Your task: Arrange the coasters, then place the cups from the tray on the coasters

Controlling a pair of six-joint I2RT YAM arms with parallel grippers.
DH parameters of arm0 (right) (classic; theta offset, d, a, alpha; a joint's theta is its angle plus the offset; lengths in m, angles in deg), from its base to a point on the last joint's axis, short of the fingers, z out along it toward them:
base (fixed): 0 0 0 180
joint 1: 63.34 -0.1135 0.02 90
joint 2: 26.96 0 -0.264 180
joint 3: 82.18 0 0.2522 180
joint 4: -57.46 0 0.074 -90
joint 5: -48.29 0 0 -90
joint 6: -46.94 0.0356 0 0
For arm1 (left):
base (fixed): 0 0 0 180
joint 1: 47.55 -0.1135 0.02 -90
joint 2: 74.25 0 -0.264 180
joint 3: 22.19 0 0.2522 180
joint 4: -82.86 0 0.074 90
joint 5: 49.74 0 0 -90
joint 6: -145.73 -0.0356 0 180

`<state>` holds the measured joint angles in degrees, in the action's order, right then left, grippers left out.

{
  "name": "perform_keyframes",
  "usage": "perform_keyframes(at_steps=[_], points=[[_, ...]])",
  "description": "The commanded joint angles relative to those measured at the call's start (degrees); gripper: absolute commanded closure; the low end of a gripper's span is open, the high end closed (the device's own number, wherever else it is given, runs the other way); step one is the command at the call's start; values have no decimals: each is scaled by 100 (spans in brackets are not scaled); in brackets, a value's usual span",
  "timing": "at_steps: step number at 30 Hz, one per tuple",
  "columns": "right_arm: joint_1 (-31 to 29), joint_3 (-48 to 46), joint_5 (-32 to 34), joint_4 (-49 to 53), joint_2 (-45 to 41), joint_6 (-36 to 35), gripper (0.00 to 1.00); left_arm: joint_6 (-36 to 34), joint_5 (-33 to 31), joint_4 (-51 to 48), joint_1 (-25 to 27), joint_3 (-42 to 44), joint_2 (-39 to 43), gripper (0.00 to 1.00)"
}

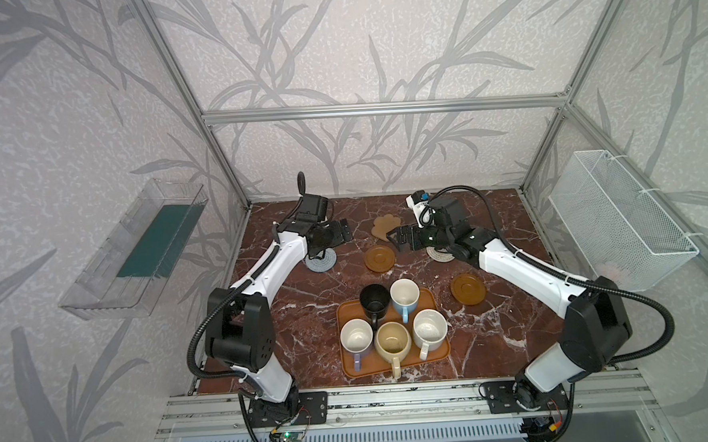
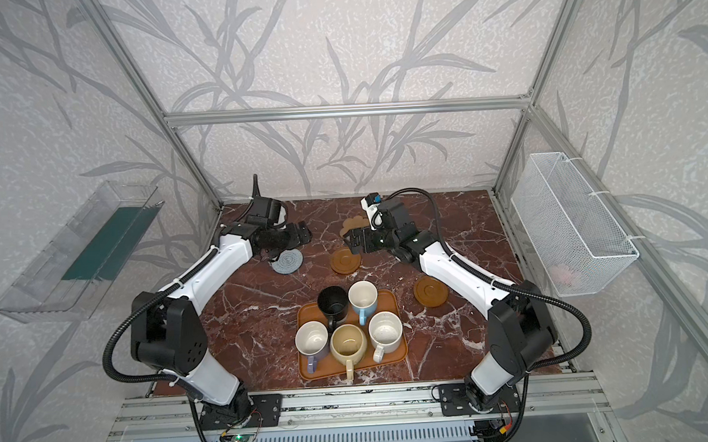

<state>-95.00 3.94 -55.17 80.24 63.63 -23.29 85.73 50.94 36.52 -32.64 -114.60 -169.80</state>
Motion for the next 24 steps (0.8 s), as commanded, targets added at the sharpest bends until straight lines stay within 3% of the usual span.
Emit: perform_keyframes(at_steps=[1, 5, 11, 24], points=[[82, -40, 124, 219, -199, 11, 1, -240, 44, -123, 228, 15, -40, 1], [190, -53, 108, 268, -199, 26, 1, -540, 67, -223, 520, -317, -531, 1], [350, -106, 5, 268, -206, 73, 1, -917, 182, -561, 733, -1029, -1422, 9], [647, -429, -118, 158, -164, 130, 1, -1144, -399, -1252, 1031, -2337, -2887, 25]])
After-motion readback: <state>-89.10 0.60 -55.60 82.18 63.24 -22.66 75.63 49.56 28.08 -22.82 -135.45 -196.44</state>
